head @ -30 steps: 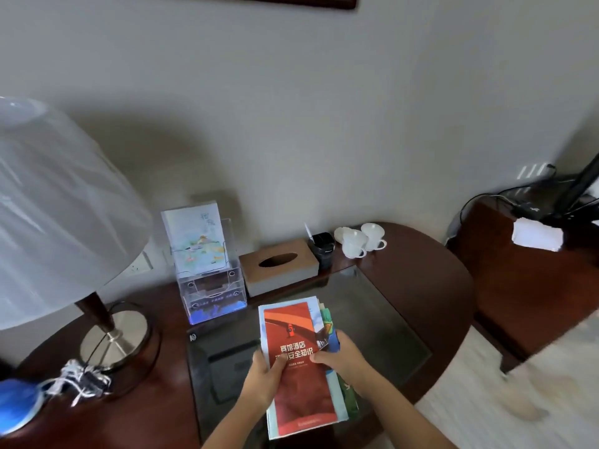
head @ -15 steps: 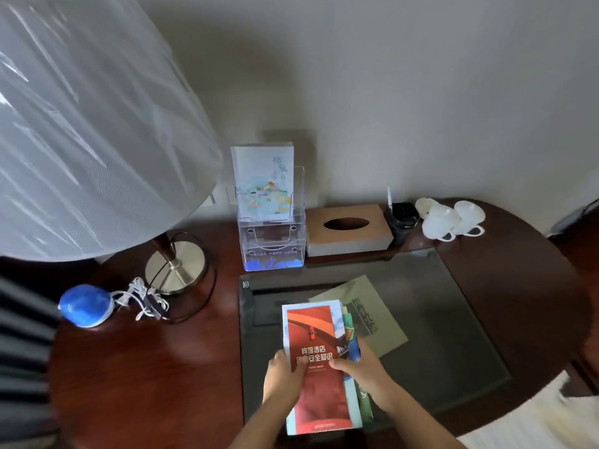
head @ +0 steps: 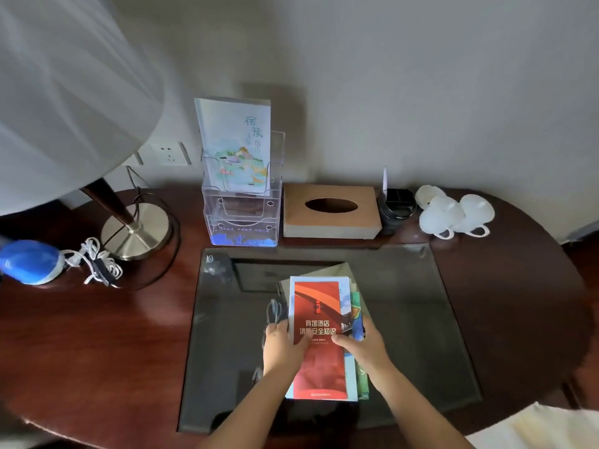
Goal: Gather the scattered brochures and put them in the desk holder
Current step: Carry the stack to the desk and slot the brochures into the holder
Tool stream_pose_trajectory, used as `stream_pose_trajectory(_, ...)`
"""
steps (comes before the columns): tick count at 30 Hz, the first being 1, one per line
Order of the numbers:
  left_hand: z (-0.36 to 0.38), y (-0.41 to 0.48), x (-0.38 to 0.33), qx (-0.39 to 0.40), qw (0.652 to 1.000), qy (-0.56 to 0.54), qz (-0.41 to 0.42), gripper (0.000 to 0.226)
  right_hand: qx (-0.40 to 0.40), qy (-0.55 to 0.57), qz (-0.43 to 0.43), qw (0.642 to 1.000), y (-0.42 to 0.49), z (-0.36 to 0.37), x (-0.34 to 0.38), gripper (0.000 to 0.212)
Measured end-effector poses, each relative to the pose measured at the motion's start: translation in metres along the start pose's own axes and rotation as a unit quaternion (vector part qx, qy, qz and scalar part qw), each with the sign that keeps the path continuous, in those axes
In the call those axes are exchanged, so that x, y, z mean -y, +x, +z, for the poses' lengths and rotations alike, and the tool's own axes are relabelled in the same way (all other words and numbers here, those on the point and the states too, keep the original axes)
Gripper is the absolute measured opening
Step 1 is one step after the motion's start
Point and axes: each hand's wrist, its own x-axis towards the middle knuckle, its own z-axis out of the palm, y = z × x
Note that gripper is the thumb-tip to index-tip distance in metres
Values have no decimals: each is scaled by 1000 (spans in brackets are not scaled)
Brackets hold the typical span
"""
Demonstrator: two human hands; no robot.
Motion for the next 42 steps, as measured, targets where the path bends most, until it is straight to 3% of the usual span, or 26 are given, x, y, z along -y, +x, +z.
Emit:
stream_pose_trajectory(7, 37, 1, -21, -48, 991, 116, -48, 51, 18, -88, -41, 995, 21, -32, -15, 39)
stream_pose_trajectory(13, 47, -2, -20, -91, 989, 103, -59, 62, -66, -293, -19, 954, 23, -23, -22, 69)
stream_pose_trajectory(18, 49, -3, -18, -88, 990, 100, -54, 66, -138, -306, -35, 941, 11, -21, -27, 78)
stream_pose_trajectory(22, 47, -2, -16, -68, 994, 66, -48, 66, -168, -205, -115, 957, -3, -14, -25, 54)
stream_pose_trajectory(29, 34, 0, -9, 4, 999, 7, -49, 51, -190, -122, 12, 974, -9, 6, -18, 44)
stream_pose_trajectory(33, 29, 2, -12, 28, 998, 5, -55, 51, -249, -163, 40, 954, -1, 3, -13, 47)
stream_pose_trajectory(38, 24, 5, -12, 47, 998, 6, -33, 43, -237, -252, 28, 938, 1, 0, -15, 46)
stream_pose_trajectory(42, 22, 3, -12, 63, 998, -2, -15, 35, -210, -216, 58, 952, 0, 10, -9, 56)
